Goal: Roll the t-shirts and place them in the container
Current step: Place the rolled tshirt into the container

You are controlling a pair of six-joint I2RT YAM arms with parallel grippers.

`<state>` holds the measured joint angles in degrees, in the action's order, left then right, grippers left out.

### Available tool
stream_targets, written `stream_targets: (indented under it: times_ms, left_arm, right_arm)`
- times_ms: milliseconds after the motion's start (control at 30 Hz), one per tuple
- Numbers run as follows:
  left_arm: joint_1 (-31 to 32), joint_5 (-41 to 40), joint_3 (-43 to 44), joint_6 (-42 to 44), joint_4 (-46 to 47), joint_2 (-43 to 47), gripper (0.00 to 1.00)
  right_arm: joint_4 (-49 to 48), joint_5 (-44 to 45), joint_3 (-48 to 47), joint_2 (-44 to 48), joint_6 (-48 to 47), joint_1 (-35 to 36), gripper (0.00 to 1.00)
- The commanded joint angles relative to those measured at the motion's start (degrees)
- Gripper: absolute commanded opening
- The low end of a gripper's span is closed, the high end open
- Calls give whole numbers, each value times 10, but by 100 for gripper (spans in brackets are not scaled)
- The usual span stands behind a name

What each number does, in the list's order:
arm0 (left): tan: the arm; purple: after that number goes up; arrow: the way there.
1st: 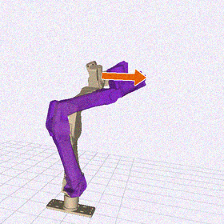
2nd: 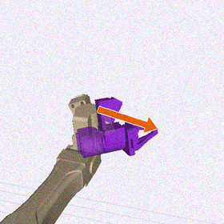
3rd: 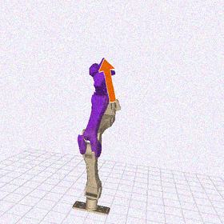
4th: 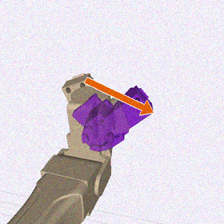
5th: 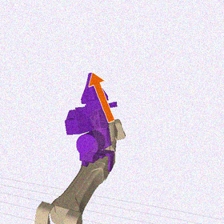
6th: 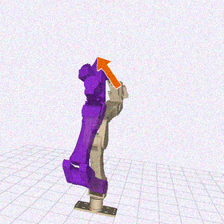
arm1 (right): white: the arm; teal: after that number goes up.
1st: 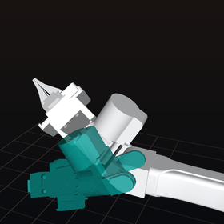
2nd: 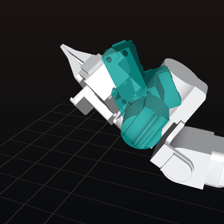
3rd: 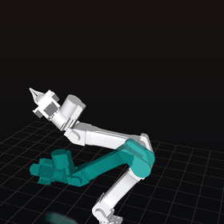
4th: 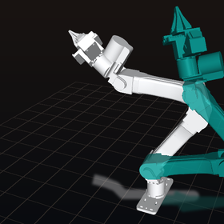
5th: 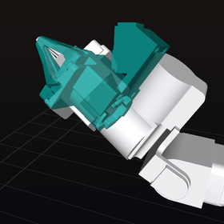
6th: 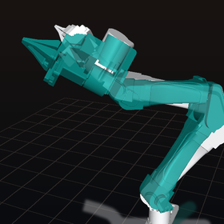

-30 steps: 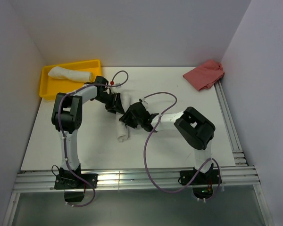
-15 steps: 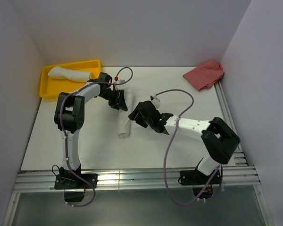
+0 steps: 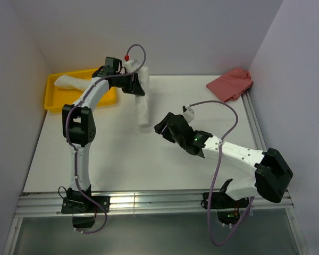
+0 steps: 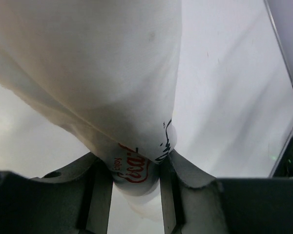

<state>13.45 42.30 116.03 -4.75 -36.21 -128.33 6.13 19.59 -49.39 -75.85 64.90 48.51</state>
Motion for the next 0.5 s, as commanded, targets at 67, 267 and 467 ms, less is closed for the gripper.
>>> stream_targets:
  times_ms: [67, 267, 467]
  left_arm:
    - [-54, 36, 114, -64, 84, -36, 0]
    - [-119, 18, 105, -152, 239, -39, 0]
    - [-209, 35, 91, -206, 307, -56, 0]
  right_arm:
    - [24, 36, 11, 16, 9, 11, 63]
    - [46, 51, 14, 19, 11, 17, 63]
    - [45, 55, 21, 16, 11, 19, 63]
